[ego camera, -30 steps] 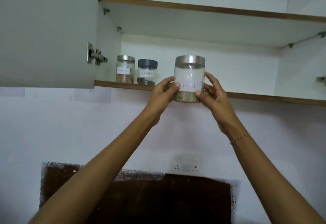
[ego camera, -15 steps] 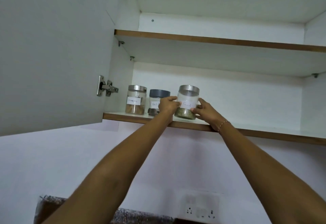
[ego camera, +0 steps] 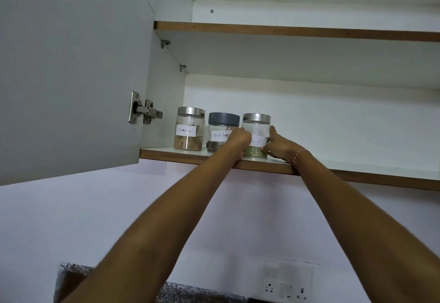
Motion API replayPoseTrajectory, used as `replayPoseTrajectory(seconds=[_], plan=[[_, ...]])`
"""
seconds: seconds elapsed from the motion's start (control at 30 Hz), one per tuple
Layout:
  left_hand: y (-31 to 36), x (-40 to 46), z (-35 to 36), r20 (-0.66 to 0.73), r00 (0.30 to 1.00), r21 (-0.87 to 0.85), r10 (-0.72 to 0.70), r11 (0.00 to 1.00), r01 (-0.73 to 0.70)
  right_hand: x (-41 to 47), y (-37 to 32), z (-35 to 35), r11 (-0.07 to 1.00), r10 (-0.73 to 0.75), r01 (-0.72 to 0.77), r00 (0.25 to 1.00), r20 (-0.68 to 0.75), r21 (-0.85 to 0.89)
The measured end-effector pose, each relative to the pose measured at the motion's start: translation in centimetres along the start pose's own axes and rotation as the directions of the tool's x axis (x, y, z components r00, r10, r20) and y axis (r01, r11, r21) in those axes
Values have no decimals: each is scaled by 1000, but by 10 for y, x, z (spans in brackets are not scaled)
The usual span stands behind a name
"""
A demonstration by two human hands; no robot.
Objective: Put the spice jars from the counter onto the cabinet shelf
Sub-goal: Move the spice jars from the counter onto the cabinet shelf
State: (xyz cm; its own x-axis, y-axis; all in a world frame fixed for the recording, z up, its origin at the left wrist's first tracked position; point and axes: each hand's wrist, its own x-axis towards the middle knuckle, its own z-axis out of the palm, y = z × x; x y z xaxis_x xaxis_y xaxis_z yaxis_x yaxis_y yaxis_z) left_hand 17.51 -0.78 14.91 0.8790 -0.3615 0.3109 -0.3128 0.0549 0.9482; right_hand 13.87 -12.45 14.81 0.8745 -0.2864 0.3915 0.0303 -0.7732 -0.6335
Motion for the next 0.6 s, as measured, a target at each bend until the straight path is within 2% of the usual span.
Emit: replayPoseTrajectory(seconds=[0.13,0.2,0.3,0.37,0.43,0.5,0.53,0.6], plan=[[-2,1,4,-77,997,5,8,1000,-8,-2,-2,-1,997,60,-60,998,8,-43],[-3,0,5,-166,985,148,53,989,-28,-5,-2,-2,997,64,-66,997,-44,-40],[-7,-10,4,-302,926,372,226,922,-103,-23,-5,-8,996,25,-41,982,-188,-82],[-8,-20,6,-321,863,450,390,864,-223,-41,-6,-9,982,-94,37,948,-303,-187],[-14,-35,10,-258,753,548,605,734,-402,-60,-3,-5,930,-237,99,898,-371,-354],[-29,-53,16,-101,613,655,783,516,-551,-81,6,5,876,-361,138,823,-439,-462],[-43,-65,20,-28,570,689,821,429,-584,-94,11,11,856,-415,148,770,-486,-495],[-81,-94,28,42,553,702,832,369,-609,-124,26,27,832,-493,161,655,-573,-531]])
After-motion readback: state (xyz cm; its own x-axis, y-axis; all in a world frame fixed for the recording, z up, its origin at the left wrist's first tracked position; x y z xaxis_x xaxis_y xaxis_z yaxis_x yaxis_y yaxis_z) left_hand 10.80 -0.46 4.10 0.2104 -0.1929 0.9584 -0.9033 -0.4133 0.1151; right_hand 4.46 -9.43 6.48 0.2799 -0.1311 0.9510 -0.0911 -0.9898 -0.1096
